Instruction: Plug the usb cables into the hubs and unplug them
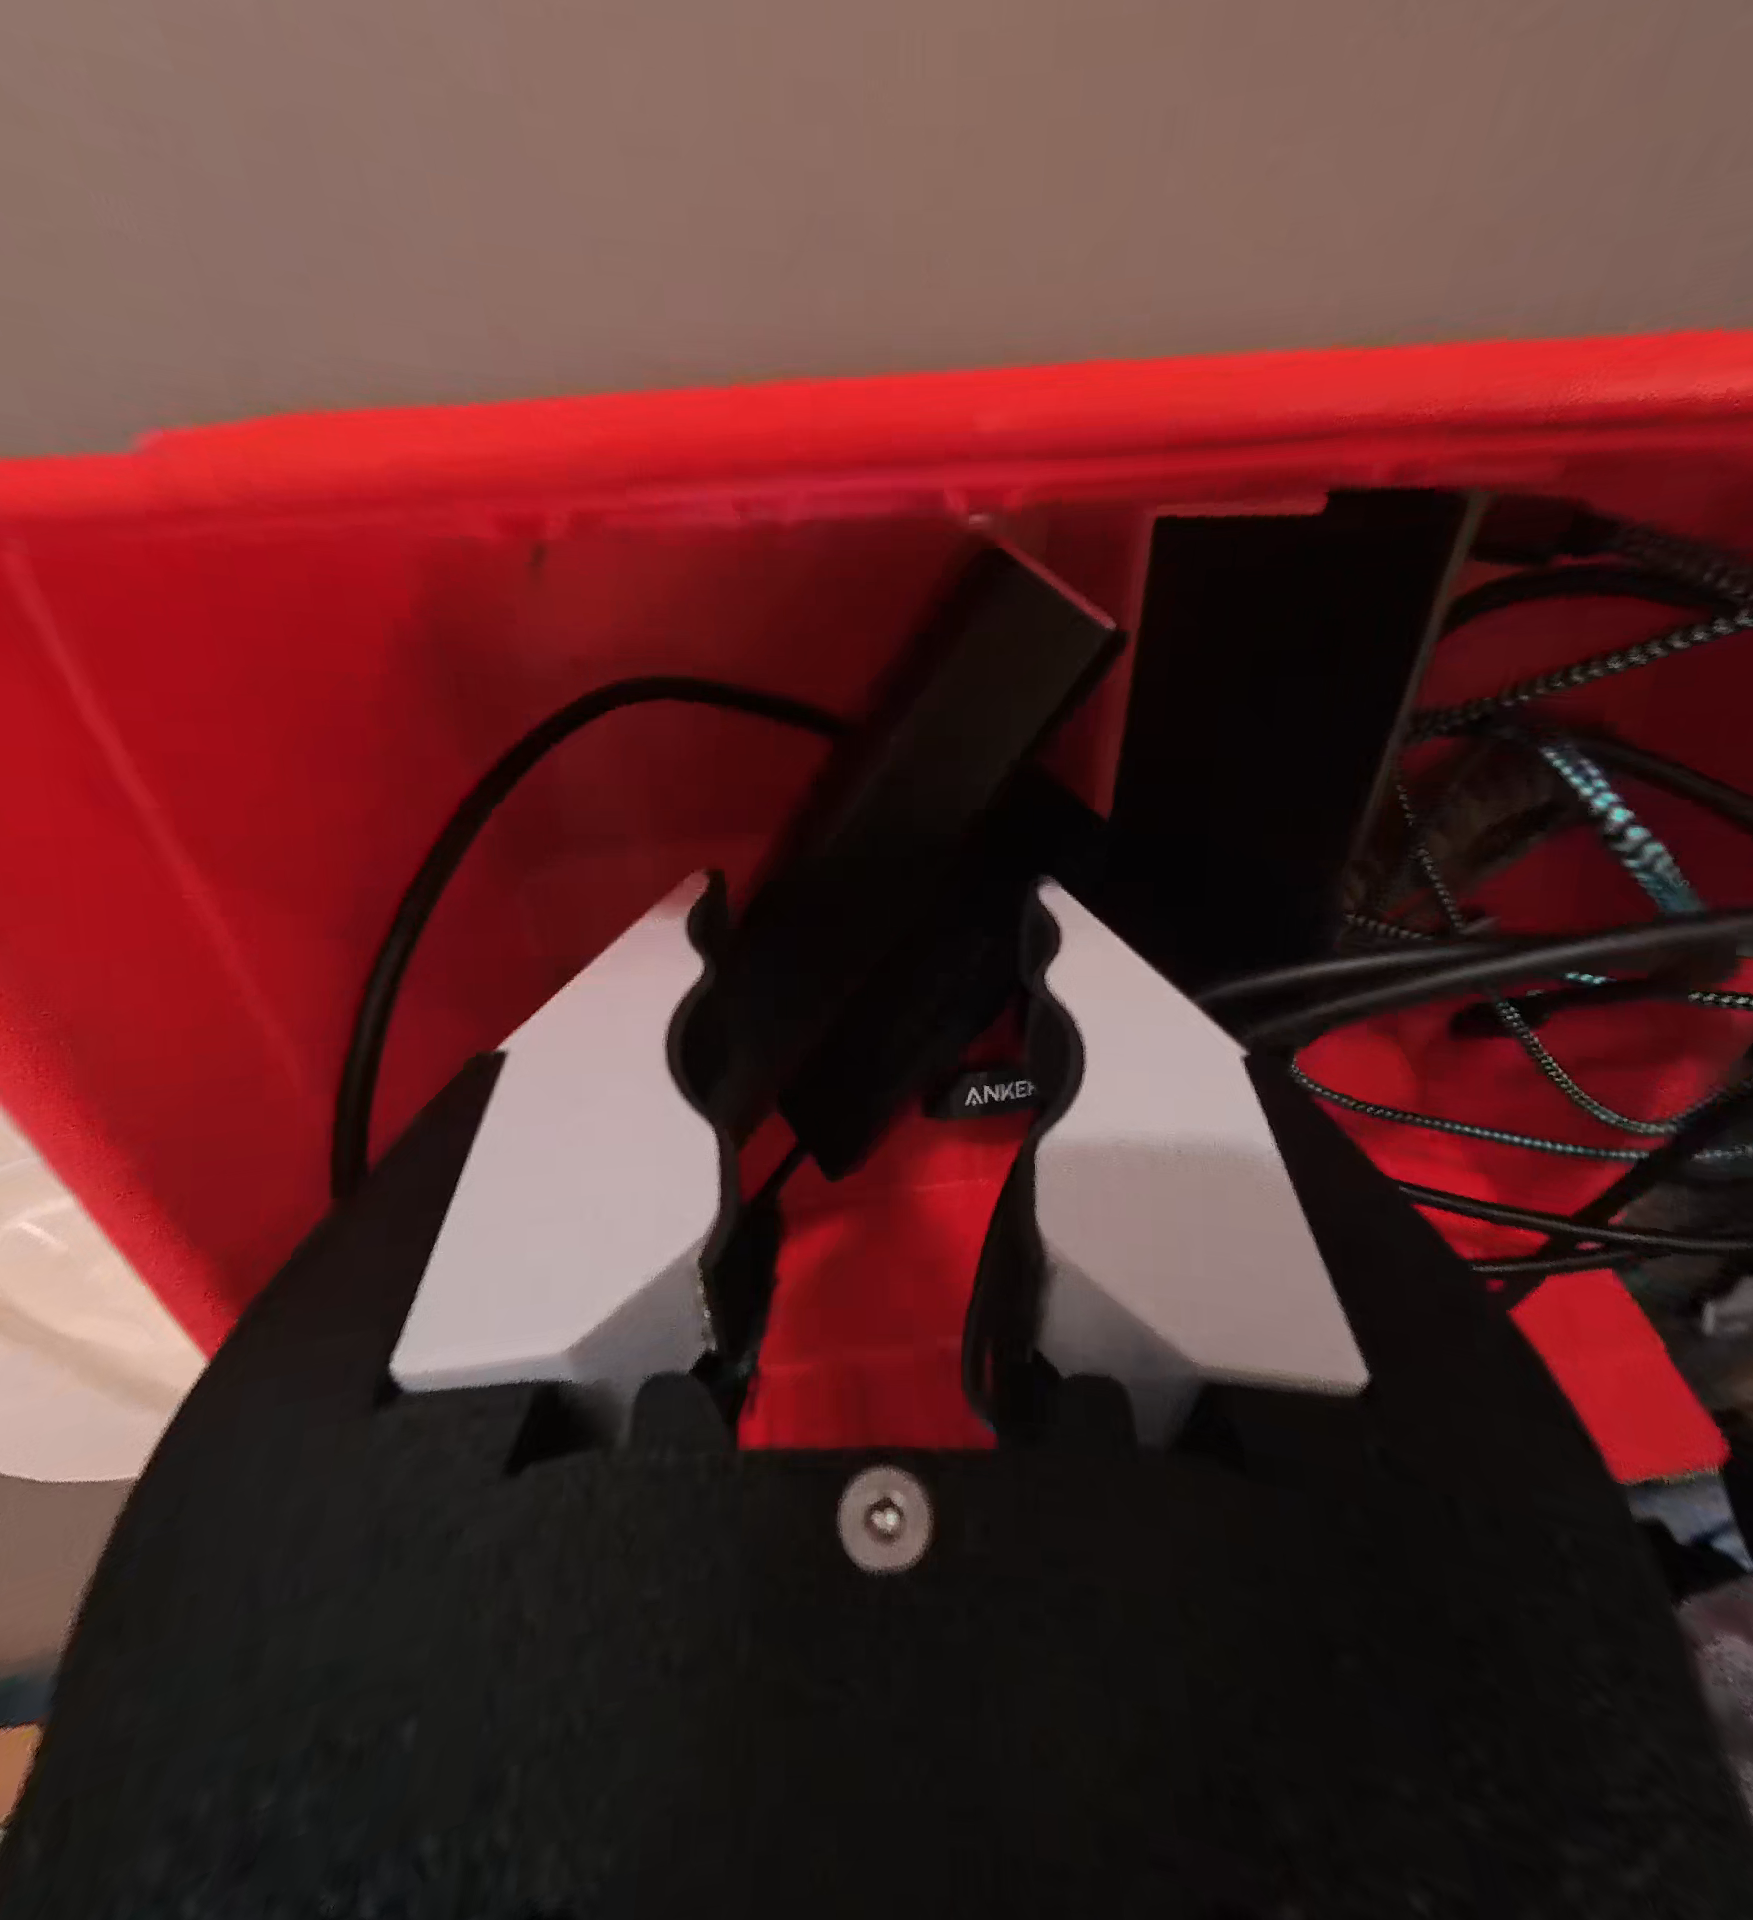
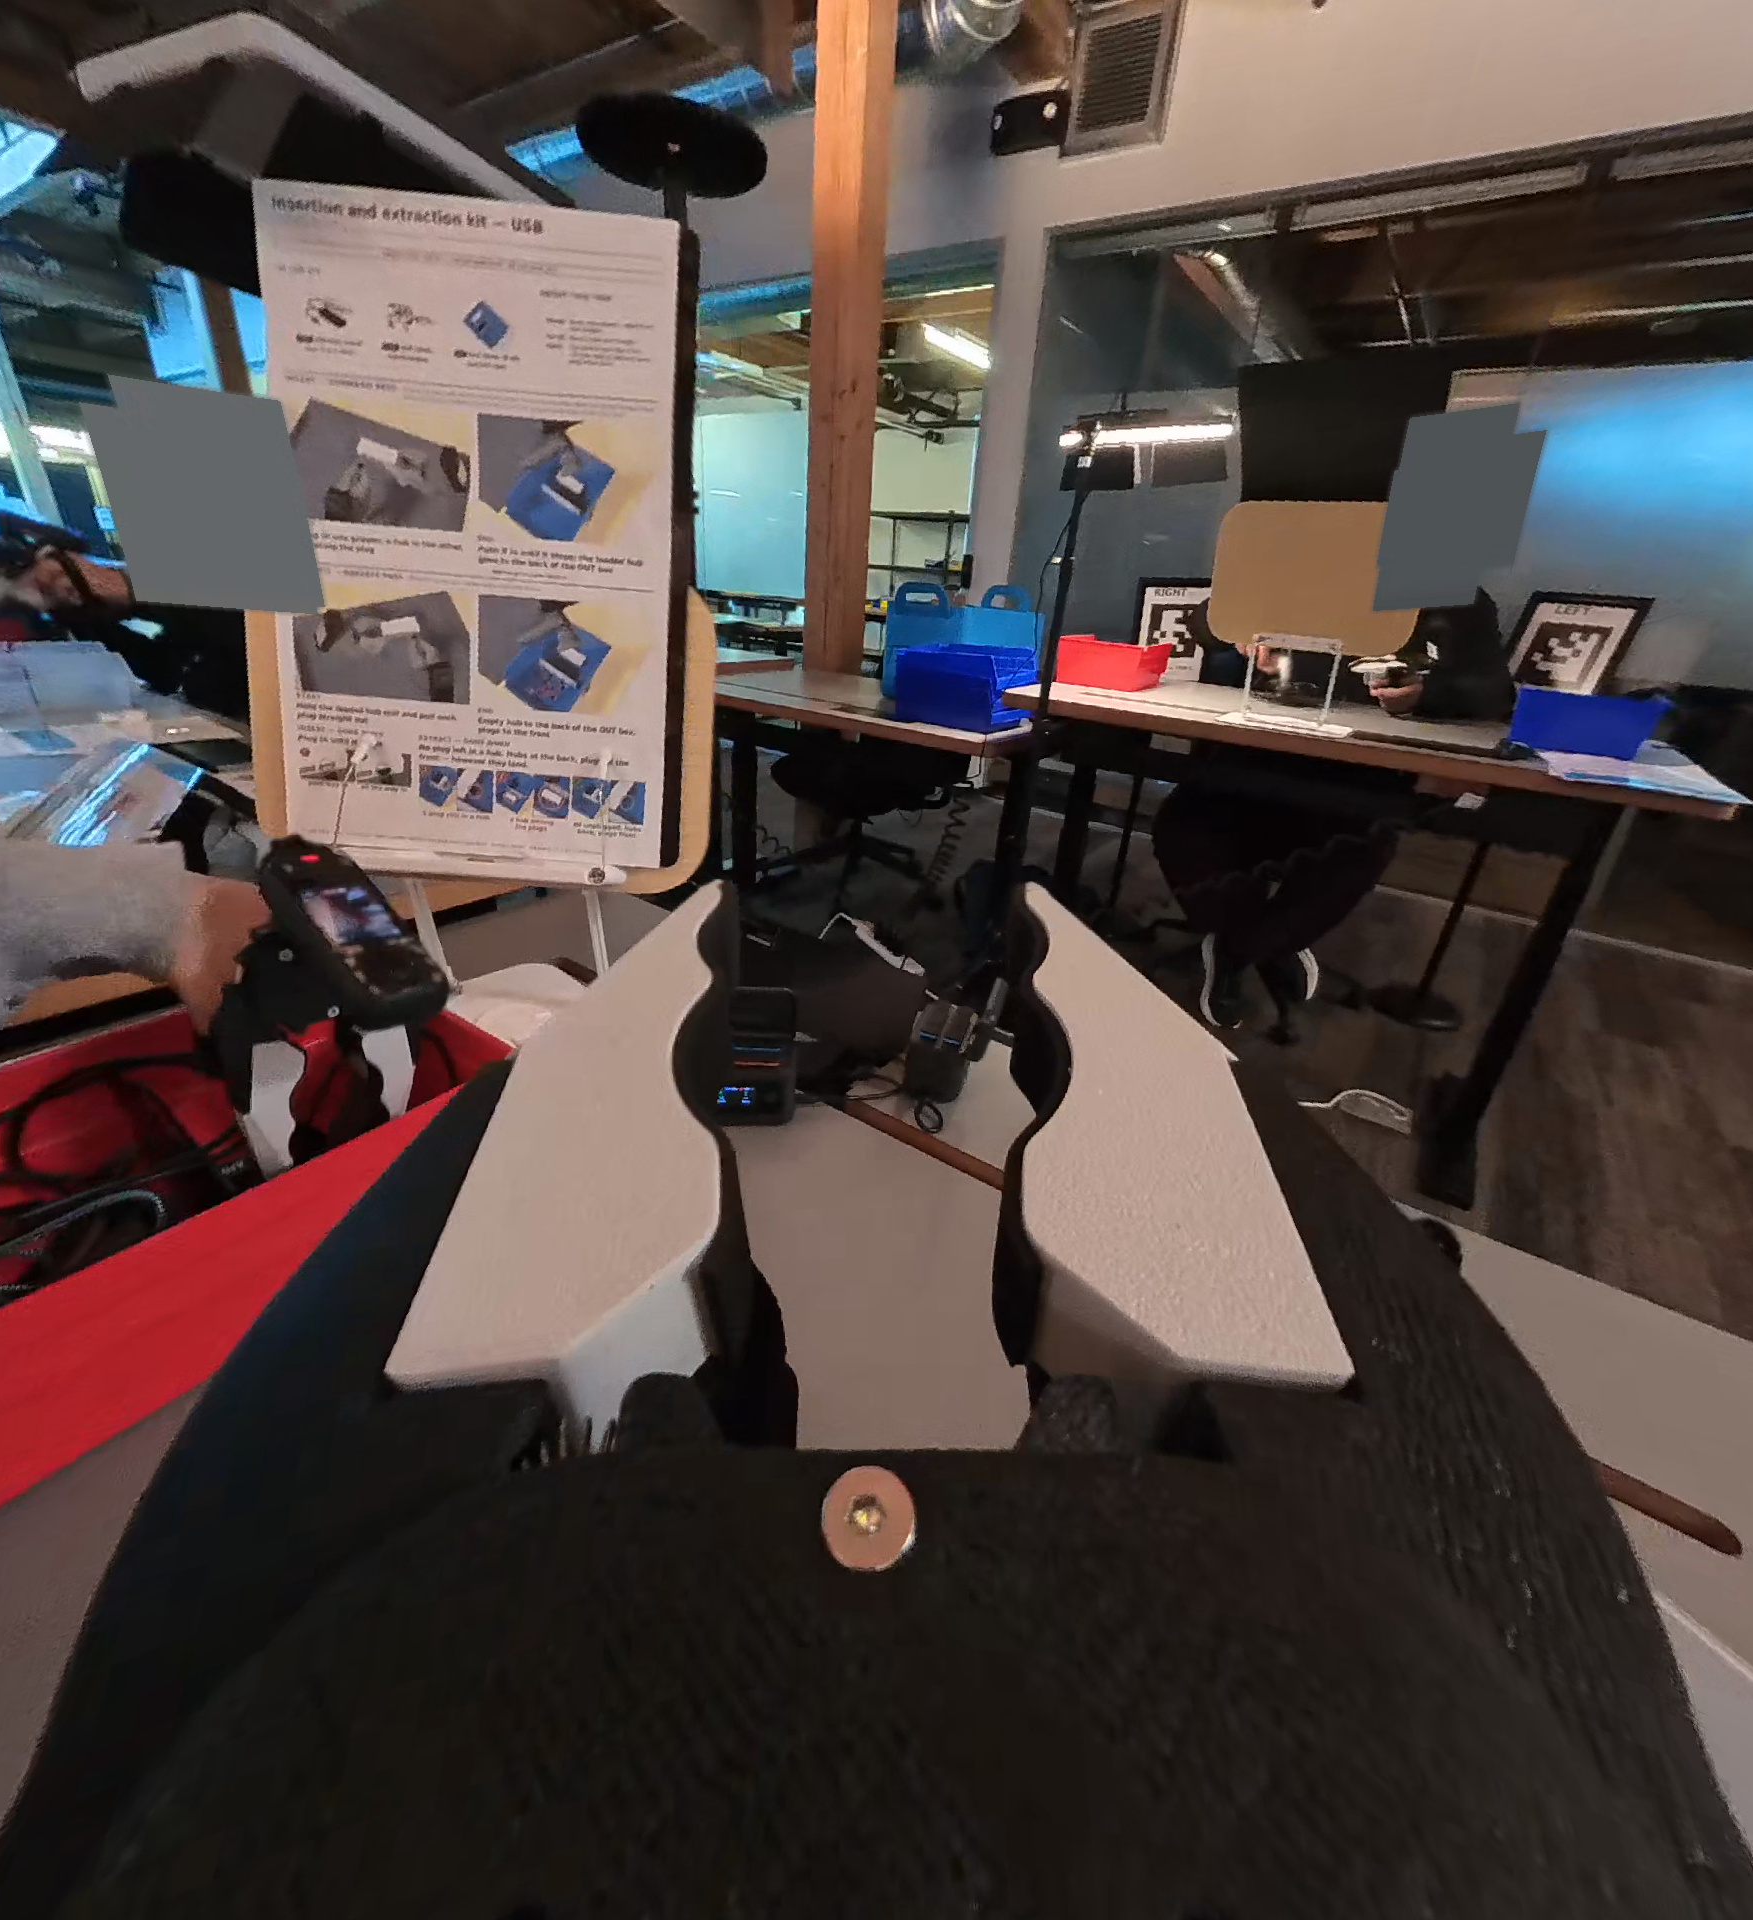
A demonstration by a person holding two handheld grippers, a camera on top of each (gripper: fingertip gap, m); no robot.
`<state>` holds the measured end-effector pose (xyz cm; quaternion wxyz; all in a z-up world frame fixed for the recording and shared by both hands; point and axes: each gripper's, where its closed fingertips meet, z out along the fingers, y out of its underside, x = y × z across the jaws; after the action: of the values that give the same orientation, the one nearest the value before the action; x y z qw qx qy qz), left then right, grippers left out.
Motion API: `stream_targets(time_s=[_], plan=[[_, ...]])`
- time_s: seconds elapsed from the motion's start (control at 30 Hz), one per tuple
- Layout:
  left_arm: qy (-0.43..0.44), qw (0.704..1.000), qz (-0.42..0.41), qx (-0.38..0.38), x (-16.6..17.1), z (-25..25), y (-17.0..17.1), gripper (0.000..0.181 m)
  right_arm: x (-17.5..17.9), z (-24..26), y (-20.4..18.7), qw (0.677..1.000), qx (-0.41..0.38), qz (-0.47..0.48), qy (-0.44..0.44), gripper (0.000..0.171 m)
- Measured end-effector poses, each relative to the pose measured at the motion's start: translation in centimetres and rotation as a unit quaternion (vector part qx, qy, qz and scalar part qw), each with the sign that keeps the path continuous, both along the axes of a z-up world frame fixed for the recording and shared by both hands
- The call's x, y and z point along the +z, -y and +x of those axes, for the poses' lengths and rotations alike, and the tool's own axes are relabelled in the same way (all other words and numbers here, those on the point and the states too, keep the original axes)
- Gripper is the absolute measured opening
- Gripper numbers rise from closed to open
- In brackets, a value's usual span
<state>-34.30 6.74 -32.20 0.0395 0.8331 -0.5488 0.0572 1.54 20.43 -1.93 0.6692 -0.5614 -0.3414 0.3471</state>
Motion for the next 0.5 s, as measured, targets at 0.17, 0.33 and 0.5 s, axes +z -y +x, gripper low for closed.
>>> stream_targets(time_s=[0.17, 0.33, 0.5], plan=[[-0.028, 0.999, 0.0, -0.021, -0.8, -0.2, -0.3, 0.04, -0.2, 0.3, -0.4, 1.0, 0.003, -0.008, -0.005, 0.049], [-0.092, 0.994, 0.051, -0.037, 0.8, -1.6, -0.3, 0.028, -0.9, -0.3, -0.5, 1.0, 0.009, -0.015, 0.015, 0.05], [-0.041, 0.988, 0.146, 0.037, 7.2, -1.8, 0.2, 0.025, -0.8, -0.5, -0.1, 1.0, 0.023, -0.012, 0.014, 0.05]])
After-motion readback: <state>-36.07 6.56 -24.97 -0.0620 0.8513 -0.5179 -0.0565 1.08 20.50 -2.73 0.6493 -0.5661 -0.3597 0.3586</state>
